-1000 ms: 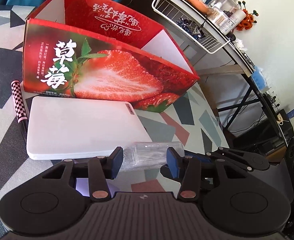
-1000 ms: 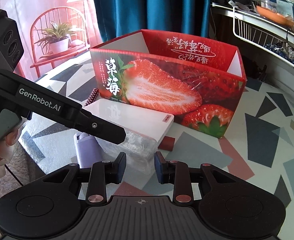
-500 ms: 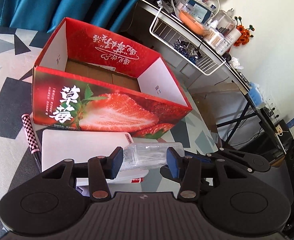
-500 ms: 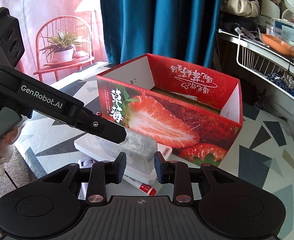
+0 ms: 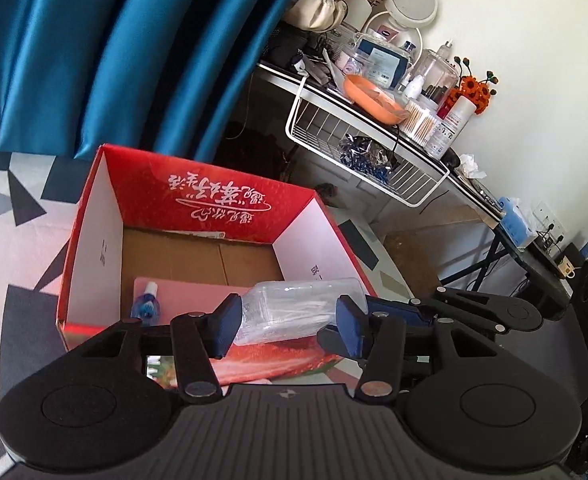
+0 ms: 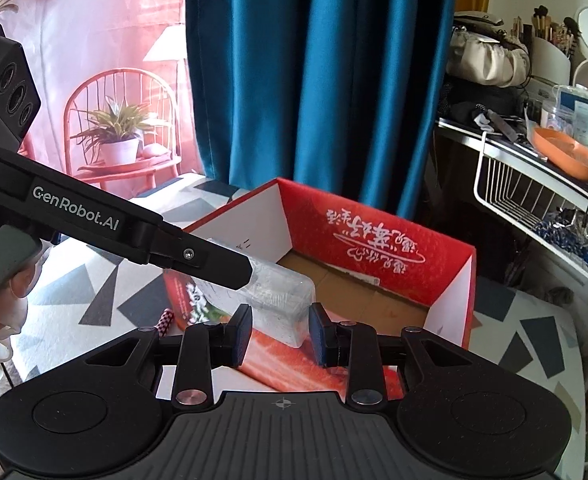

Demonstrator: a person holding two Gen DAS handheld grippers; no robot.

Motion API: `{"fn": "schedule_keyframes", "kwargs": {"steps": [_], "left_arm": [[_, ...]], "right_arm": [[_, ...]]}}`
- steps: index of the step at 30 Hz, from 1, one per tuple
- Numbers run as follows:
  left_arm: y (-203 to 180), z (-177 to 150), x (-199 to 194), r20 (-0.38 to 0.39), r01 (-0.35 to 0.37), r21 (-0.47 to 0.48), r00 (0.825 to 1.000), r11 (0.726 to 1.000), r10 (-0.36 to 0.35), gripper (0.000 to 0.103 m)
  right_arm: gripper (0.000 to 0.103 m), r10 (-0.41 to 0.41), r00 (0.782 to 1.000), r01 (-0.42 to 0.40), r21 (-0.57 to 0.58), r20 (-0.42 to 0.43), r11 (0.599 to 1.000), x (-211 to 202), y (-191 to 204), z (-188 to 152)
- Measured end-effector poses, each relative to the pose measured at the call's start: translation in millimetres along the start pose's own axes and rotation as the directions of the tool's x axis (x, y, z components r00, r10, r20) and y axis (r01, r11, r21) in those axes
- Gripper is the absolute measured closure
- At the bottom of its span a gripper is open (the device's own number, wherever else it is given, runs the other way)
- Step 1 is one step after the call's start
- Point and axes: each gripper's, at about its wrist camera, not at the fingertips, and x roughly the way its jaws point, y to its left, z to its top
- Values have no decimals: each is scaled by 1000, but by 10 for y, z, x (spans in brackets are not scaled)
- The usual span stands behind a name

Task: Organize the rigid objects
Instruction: 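Lower the clear packet into the box and open the left tool, then withdraw the left tool from the box toward the remaining items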

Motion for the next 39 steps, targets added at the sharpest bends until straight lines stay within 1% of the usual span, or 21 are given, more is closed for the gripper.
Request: {"fn": "schedule_keyframes", "kwargs": {"steps": [3, 7, 11, 15, 19, 22, 24, 25, 26, 27, 28, 29, 30, 32, 33, 35, 37, 39], "left_arm": [[87, 157, 172, -1, -11, -2, 1000, 1000, 11, 48], [213, 236, 397, -26, -37, -15, 999, 999, 37, 46], [330, 284, 627, -64, -69, -16, 996, 998, 67, 42], [441, 307, 795, -101, -67, -23, 993, 997, 65, 38], [505, 268, 902, -117, -75, -20, 991, 997, 72, 37], [454, 263, 900, -109, -120, 12, 987, 993, 121, 27], [421, 274, 840, -76, -126, 41, 989, 991, 128, 18], [403, 279, 798, -59, -126, 56, 990, 990, 130, 16], [377, 281, 751, -47, -136, 71, 989, 988, 139, 14], [349, 278, 698, -32, -147, 84, 988, 986, 150, 10], [322, 271, 641, -16, -151, 97, 988, 984, 154, 7], [293, 257, 582, 2, -160, 111, 987, 981, 161, 2], [267, 242, 520, 21, -173, 126, 985, 977, 172, 0], [224, 210, 423, 40, -193, 154, 981, 969, 189, 0], [206, 203, 375, 47, -197, 161, 980, 967, 192, 0], [198, 169, 295, 51, -200, 162, 980, 966, 194, 0], [193, 133, 223, 55, -223, 155, 975, 962, 216, 0], [198, 87, 137, 75, -231, 154, 972, 961, 222, 0]], "right_arm": [[74, -5, 1000, 5, 13, 4, 1000, 155, -140, 139], [74, 9, 1000, -8, 57, -17, 998, 438, -299, 221], [74, 34, 998, -27, 102, -62, 994, 751, -395, 221], [71, 43, 994, -31, 114, -102, 993, 993, -466, 251], [71, 51, 987, -30, 143, -151, 989, 1178, -541, 231], [69, 60, 985, -29, 188, -161, 982, 1240, -597, 177], [59, 24, 987, 7, 190, -161, 982, 1237, -612, 145], [56, 10, 987, 19, 183, -158, 983, 1216, -616, 131], [49, 2, 988, 25, 178, -152, 984, 1186, -626, 113], [40, -10, 989, 37, 179, -147, 983, 1156, -635, 97], [33, -20, 990, 45, 182, -137, 982, 1115, -646, 83], [17, -25, 992, 48, 185, -121, 982, 1069, -658, 65], [0, -31, 995, 49, 185, -99, 981, 1020, -666, 56], [0, -55, 997, 64, 167, -60, 984, 911, -651, 31], [0, -57, 997, 65, 158, -56, 985, 876, -641, 18], [0, -62, 997, 69, 162, -52, 984, 813, -639, 0], [0, -77, 996, 85, 174, -50, 981, 759, -627, -30], [0, -85, 996, 88, 178, -22, 980, 663, -604, -69]]}}
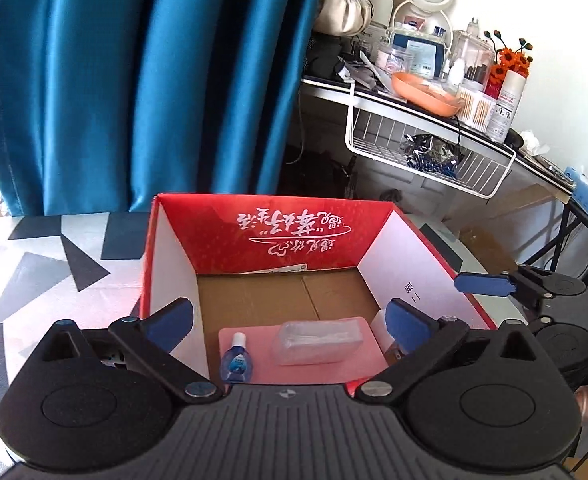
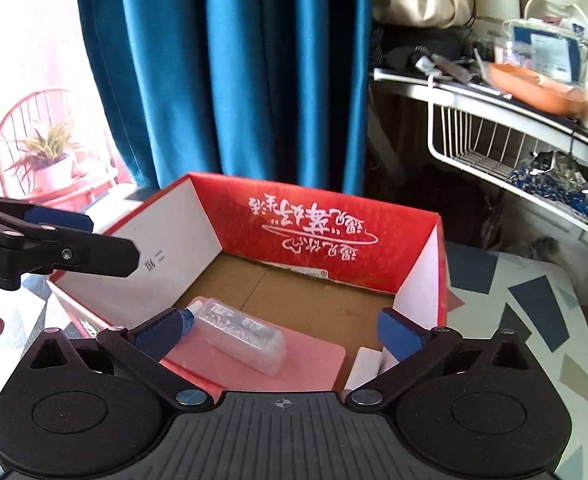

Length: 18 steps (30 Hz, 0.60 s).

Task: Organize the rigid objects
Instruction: 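Withdraw the left tool from the box toward the remaining items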

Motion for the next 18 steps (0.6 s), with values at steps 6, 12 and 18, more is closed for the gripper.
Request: {"fn": "schedule_keyframes", "kwargs": {"steps": [6, 12, 18], "left_arm": [[42, -183, -241, 55, -28, -13, 998, 1000, 28, 0], [103, -438, -514, 89, -86, -40, 992, 995, 90, 0], [174, -693, -699, 55, -121, -44, 991, 992, 123, 0]], "right_arm": [[0, -15, 998, 11, 54, 67, 998, -237, 16, -102], [0, -22, 986, 7, 89, 165, 996, -515, 46, -260], [0, -14, 973, -20, 142, 230, 990, -709, 102, -490]]}}
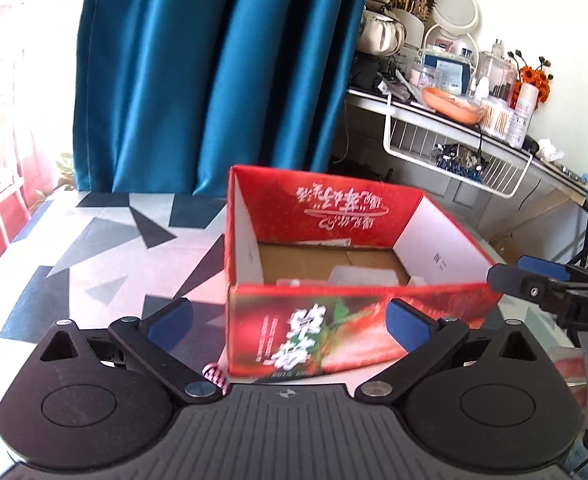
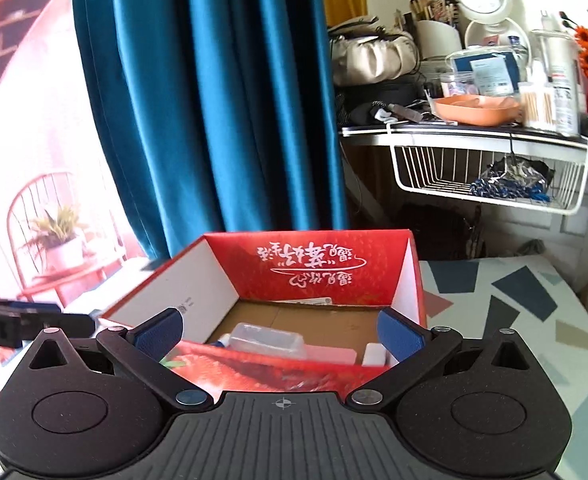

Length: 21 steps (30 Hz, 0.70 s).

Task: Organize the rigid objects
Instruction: 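Withdraw the left tool from the box toward the remaining items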

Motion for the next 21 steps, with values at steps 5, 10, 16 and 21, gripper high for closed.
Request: {"fn": "schedule_keyframes", "kwargs": {"steps": [5, 10, 16, 21], "left_arm": [[120, -217, -60, -50, -15, -42, 999, 999, 13, 0], [75, -461, -64, -107, -88, 15, 990, 996, 89, 0], [105, -613, -51, -172, -58, 12, 983, 998, 59, 0], [32, -726, -119, -171, -24, 54, 985, 998, 32, 0]], "right_arm": [[0, -4, 1000, 3, -27, -31, 1000, -83, 121, -207], [0, -9, 996, 1, -91, -89, 996, -87, 258, -448], [0, -8, 986, -2, -57, -166, 998, -134, 397, -753], [0, -23, 963, -13, -133, -267, 991, -146, 624, -963]]}}
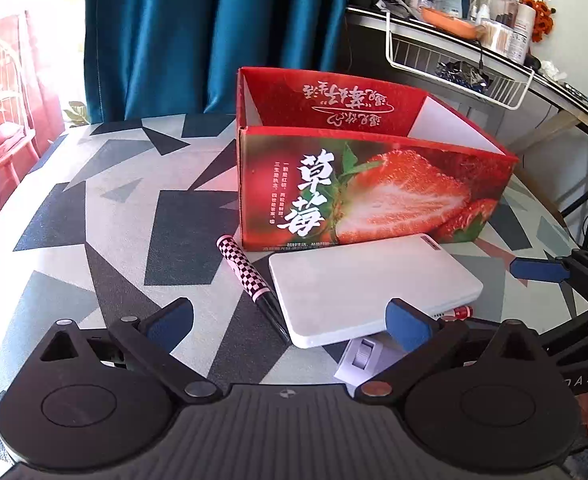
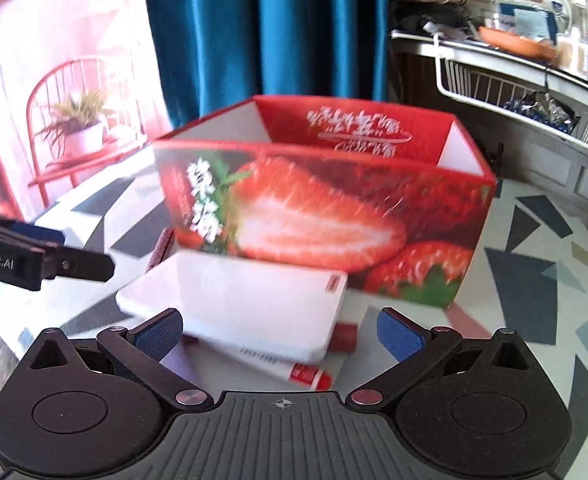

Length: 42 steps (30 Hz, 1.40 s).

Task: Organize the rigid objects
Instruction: 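Withdraw the left tool from the box toward the remaining items, then lower the left tool onto the lavender case and close on it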

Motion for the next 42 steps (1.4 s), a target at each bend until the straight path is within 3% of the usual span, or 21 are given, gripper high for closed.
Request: {"fn": "schedule_keyframes", "kwargs": {"steps": [13, 17, 24, 27, 29, 32, 36, 42], "left_arm": [[-35, -241, 163, -91, 42, 11, 995, 999, -40, 4], [-48, -281, 231, -110, 75, 10, 991, 997, -74, 13], [-72, -316, 275, -100, 145, -10, 984, 989, -145, 32], [-68, -309, 314, -113, 189, -60, 974, 980, -195, 39], [-47, -293, 330, -107, 209, -97, 970, 973, -219, 42], [-30, -280, 378, -104, 220, -140, 966, 965, -235, 58], [-68, -296, 459, -114, 224, -149, 964, 963, -242, 59], [-114, -276, 540, -115, 243, -162, 958, 956, -263, 59]], "right_arm": [[2, 73, 978, -98, -118, -197, 988, 118, 331, -245], [16, 89, 963, -131, -155, -254, 979, 248, 411, -323], [24, 80, 966, -102, -78, -246, 992, 242, 204, -374], [32, 61, 971, -74, -47, -232, 996, 225, 97, -368], [43, 61, 973, -69, -29, -225, 997, 219, 58, -361], [53, 76, 973, -87, -41, -219, 995, 222, 89, -366], [65, 89, 973, -107, -74, -212, 992, 223, 152, -359], [65, 93, 975, -115, -98, -204, 989, 254, 212, -345]]}}
